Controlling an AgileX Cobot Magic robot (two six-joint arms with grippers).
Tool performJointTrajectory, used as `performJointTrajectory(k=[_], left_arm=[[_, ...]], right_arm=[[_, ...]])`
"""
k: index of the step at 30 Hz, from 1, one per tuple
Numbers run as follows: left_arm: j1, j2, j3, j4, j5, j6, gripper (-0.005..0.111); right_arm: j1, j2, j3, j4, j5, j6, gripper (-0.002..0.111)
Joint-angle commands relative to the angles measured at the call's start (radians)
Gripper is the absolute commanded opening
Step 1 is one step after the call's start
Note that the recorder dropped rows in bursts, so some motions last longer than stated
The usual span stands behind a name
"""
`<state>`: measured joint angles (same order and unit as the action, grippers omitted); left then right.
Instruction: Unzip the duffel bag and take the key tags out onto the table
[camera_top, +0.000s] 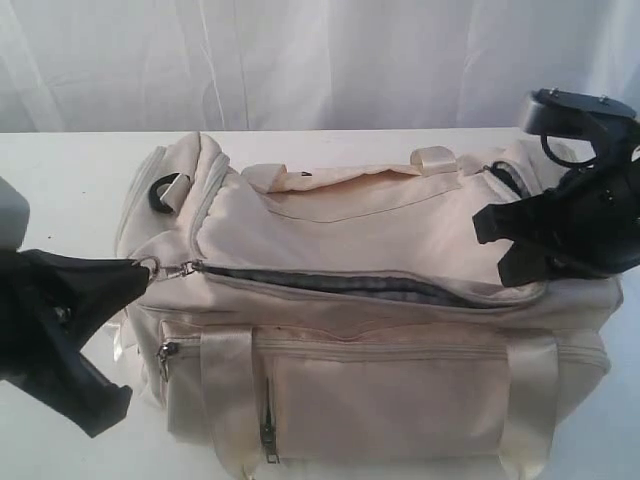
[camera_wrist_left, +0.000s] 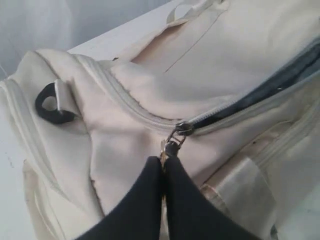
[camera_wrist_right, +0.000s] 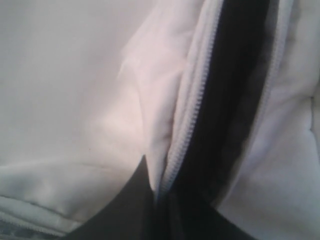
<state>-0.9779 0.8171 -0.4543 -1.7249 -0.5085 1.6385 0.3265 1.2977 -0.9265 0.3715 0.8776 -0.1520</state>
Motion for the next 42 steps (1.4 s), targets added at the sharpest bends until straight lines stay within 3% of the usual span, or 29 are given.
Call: performJointTrajectory(k=[1, 5, 10, 12, 21, 29, 31, 33, 34, 36, 39, 42], left_arm=[[-0.001, -0.013, -0.042, -0.020, 0.075, -0.007, 0.000], [-0.001, 0.013, -0.084, -0.020, 0.076, 0.018, 0.000], [-0.001, 0.072, -0.088, -0.020, 0.101, 0.002, 0.000], [-0.001, 0.085, -0.088, -0.020, 0.140, -0.038, 0.000], [0.018, 0.101, -0.088, -0.020, 0.346, -0.170, 0.000], [0.190, 0.101, -0.045, -0.020, 0.618, -0.234, 0.000], [0.245, 0.103, -0.029, -0.020, 0.686, -0.269, 0.000], [0.342, 0.118, -0.029, 0.260, 0.858, -0.508, 0.000], [0.427, 0.142, -0.062, 0.557, 1.019, -0.740, 0.000], [0.519, 0.162, -0.131, 0.769, 1.198, -0.877, 0.000], [0.582, 0.162, -0.234, 0.834, 1.275, -0.877, 0.000], [0.598, 0.165, -0.304, 0.905, 1.284, -0.907, 0.000]], right_arm=[[0.001, -0.005, -0.003, -0.002, 0.013, -0.031, 0.004], [0.001, -0.013, -0.004, 0.001, 0.043, -0.052, 0.016], [0.001, -0.030, -0.010, 0.001, 0.026, -0.065, 0.049], [0.001, -0.054, -0.015, 0.001, 0.025, -0.085, 0.057], [0.001, -0.232, -0.020, 0.010, -0.035, -0.121, 0.043], [0.003, -0.283, -0.020, 0.058, -0.031, -0.149, 0.023], [0.003, -0.283, -0.020, 0.094, -0.013, -0.236, 0.019], [0.019, -0.283, -0.020, 0.184, 0.015, -0.397, 0.014], [0.041, -0.283, -0.018, 0.229, 0.019, -0.481, 0.011], [0.076, -0.283, -0.018, 0.297, 0.013, -0.614, 0.009], [0.138, -0.268, -0.018, 0.418, 0.005, -0.792, 0.010], [0.225, -0.247, -0.018, 0.436, -0.031, -0.822, 0.027]])
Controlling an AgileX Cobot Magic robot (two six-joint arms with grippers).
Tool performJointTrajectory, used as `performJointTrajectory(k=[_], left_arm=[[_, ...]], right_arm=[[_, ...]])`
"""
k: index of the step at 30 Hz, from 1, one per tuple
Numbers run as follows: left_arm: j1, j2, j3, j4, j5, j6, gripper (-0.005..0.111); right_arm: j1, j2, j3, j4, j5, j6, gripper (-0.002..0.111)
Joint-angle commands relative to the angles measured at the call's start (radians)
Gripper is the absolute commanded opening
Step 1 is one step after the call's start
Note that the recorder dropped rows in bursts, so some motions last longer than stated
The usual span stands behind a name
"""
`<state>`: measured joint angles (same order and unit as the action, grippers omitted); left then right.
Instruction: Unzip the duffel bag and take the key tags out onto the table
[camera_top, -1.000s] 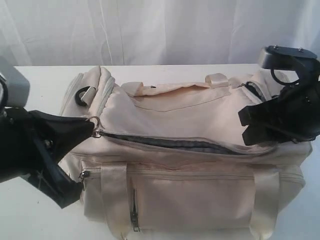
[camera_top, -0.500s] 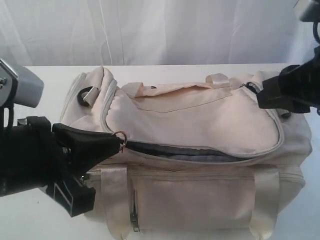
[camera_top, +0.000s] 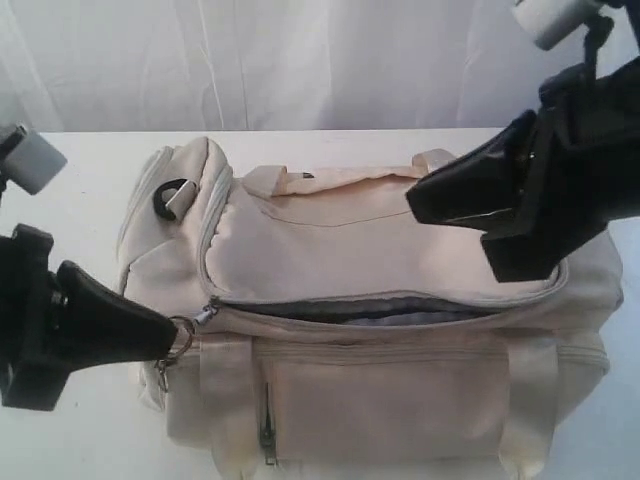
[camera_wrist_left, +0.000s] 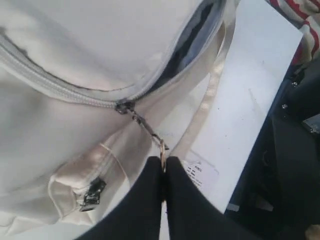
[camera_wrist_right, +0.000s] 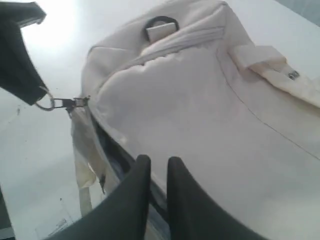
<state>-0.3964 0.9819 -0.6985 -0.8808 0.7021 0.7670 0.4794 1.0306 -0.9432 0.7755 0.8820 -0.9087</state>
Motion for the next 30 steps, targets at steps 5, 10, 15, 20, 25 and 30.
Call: performJointTrajectory(k=[5, 10, 15, 20, 25, 30], left_arm=[[0.016, 0.067, -0.071, 0.122, 0.040, -0.066, 0.000], [0.016, 0.071, -0.071, 0.124, -0.040, -0.060, 0.000], [0.016, 0.071, -0.071, 0.129, -0.099, -0.055, 0.000], [0.016, 0.071, -0.071, 0.136, -0.175, -0.053, 0.000], [0.016, 0.071, -0.071, 0.148, -0.230, -0.053, 0.000], [0.016, 0.083, -0.071, 0.164, -0.286, -0.053, 0.000]], right_arm=[[0.294, 0.102, -0.001, -0.014, -0.212, -0.115, 0.051], [0.430, 0.187, -0.001, -0.176, -0.355, -0.096, 0.051], [0.516, 0.260, -0.001, -0.340, -0.474, -0.044, 0.055], [0.536, 0.328, -0.001, -0.394, -0.489, -0.044, 0.058], [0.536, 0.360, -0.001, -0.420, -0.489, -0.026, 0.043], [0.536, 0.357, -0.001, -0.418, -0.479, -0.026, 0.017]])
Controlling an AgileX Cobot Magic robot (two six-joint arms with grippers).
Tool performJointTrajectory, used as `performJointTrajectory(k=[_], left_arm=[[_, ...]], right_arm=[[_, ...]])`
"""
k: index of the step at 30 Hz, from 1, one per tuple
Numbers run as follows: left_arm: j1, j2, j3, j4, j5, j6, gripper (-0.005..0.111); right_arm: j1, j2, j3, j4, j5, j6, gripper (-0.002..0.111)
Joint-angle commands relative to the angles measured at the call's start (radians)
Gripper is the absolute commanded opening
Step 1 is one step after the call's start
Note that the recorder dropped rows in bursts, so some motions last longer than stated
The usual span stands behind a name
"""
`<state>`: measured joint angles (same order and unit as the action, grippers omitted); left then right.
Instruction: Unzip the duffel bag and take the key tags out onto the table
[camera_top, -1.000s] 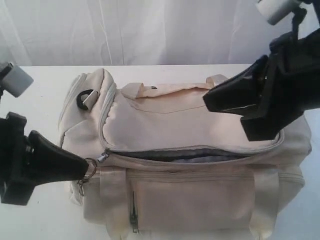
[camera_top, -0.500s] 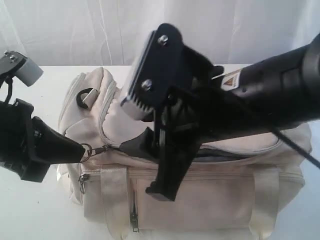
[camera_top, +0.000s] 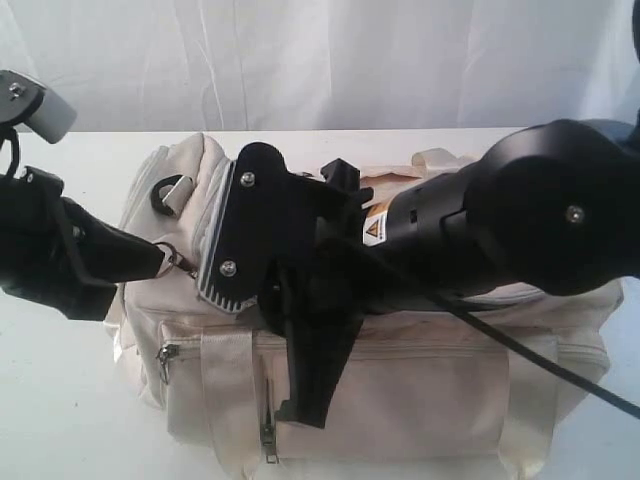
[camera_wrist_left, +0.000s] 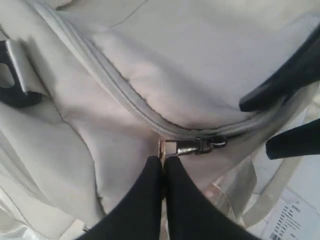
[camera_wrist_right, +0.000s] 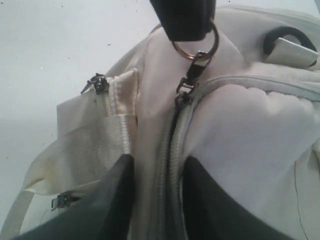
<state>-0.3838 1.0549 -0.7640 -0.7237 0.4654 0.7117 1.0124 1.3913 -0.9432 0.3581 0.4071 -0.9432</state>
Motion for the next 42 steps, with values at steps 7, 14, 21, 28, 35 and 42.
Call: performJointTrajectory(k=[7, 14, 21, 28, 35, 42], left_arm=[[0.004, 0.101, -0.083, 0.040, -0.056, 0.002, 0.000], [0.004, 0.257, -0.221, 0.087, -0.060, -0.002, 0.000], [0.004, 0.406, -0.375, 0.115, -0.163, 0.002, 0.000], [0.014, 0.568, -0.551, 0.172, -0.185, 0.002, 0.000], [0.067, 0.704, -0.683, 0.175, -0.183, 0.001, 0.000], [0.073, 0.786, -0.716, 0.177, -0.194, 0.000, 0.001]], right_arm=[[0.003, -0.004, -0.001, 0.000, 0.071, 0.009, 0.000], [0.003, -0.004, -0.001, 0.000, 0.106, 0.009, 0.000], [0.003, -0.004, -0.001, 0.004, 0.120, 0.011, 0.000], [0.003, -0.004, -0.001, 0.004, 0.122, 0.032, 0.000], [0.003, -0.004, -0.001, 0.004, 0.122, 0.032, 0.000], [0.003, -0.004, -0.001, 0.006, 0.118, 0.032, 0.000]])
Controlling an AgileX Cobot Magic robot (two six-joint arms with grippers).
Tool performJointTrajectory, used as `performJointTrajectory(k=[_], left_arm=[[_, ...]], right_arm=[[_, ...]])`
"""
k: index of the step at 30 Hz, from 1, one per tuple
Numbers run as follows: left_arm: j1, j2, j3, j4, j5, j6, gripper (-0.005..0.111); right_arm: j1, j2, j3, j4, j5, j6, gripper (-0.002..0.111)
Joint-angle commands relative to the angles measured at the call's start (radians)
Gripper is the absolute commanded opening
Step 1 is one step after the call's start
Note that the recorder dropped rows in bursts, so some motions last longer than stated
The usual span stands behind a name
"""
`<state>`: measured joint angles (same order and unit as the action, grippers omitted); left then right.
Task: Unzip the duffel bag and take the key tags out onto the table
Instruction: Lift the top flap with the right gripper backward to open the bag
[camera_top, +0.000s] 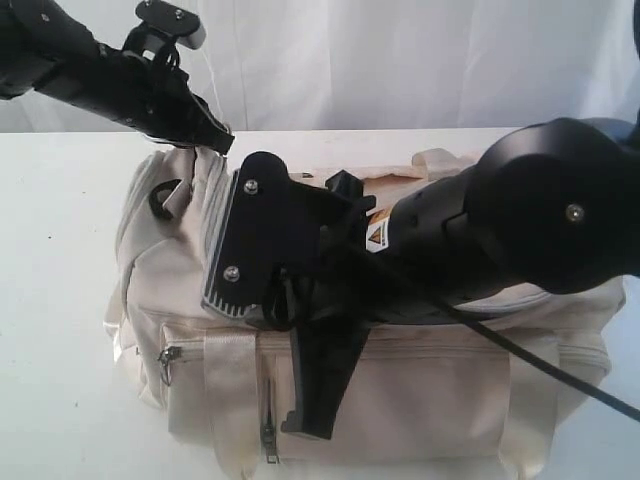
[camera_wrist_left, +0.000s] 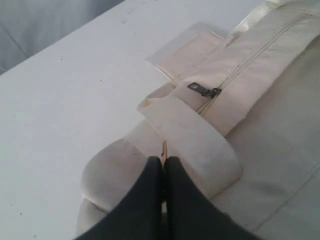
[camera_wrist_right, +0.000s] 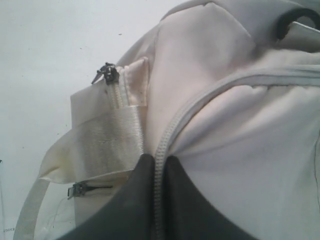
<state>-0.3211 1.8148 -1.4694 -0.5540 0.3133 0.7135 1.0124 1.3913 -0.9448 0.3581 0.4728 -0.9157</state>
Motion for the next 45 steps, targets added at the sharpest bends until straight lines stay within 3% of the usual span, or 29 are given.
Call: performJointTrajectory(k=[1, 4, 8, 9, 11, 16, 20, 23, 25, 31, 35, 42, 45], left_arm=[[0.010, 0.026, -0.011, 0.007, -0.040, -0.001, 0.004], [0.010, 0.021, -0.011, 0.024, -0.017, -0.001, 0.026], [0.010, -0.014, -0.011, 0.040, 0.036, -0.004, 0.075], [0.010, -0.030, -0.011, 0.048, 0.048, -0.006, 0.082], [0.010, -0.075, -0.011, 0.055, 0.069, -0.006, 0.085], [0.010, -0.220, -0.011, 0.055, 0.216, -0.009, 0.074], [0.010, -0.329, -0.009, 0.098, 0.400, -0.095, 0.057], [0.010, -0.394, 0.004, 0.158, 0.551, -0.218, 0.027], [0.010, -0.455, 0.064, 0.167, 0.588, -0.208, 0.000], [0.010, -0.730, 0.337, 0.167, 0.595, -0.213, 0.000], [0.010, -0.915, 0.515, 0.161, 0.566, -0.213, 0.000], [0.010, -1.164, 0.787, 0.161, 0.385, -0.186, 0.000], [0.010, -1.239, 0.847, 0.159, 0.338, -0.194, 0.000]], right_arm=[[0.003, -0.004, 0.001, 0.006, 0.052, 0.004, 0.000], [0.003, -0.004, 0.001, 0.006, 0.048, 0.023, 0.000], [0.003, -0.004, 0.001, 0.006, 0.017, 0.054, 0.000], [0.003, -0.004, 0.001, 0.006, 0.010, 0.064, 0.000], [0.003, -0.004, 0.001, 0.006, 0.001, 0.070, 0.000], [0.003, -0.004, -0.001, 0.006, -0.001, 0.070, 0.005], [0.003, -0.009, -0.001, 0.006, -0.001, 0.070, 0.028], [0.003, -0.049, -0.006, 0.002, 0.035, 0.070, 0.045], [0.003, -0.110, -0.018, -0.001, 0.056, 0.070, 0.050], [0.003, -0.273, -0.022, -0.091, 0.078, 0.201, 0.050], [0.003, -0.293, -0.020, -0.249, 0.204, 0.328, 0.050], [0.003, -0.245, -0.008, -0.415, 0.248, 0.448, 0.050], [0.003, -0.202, -0.008, -0.507, 0.234, 0.502, 0.049]])
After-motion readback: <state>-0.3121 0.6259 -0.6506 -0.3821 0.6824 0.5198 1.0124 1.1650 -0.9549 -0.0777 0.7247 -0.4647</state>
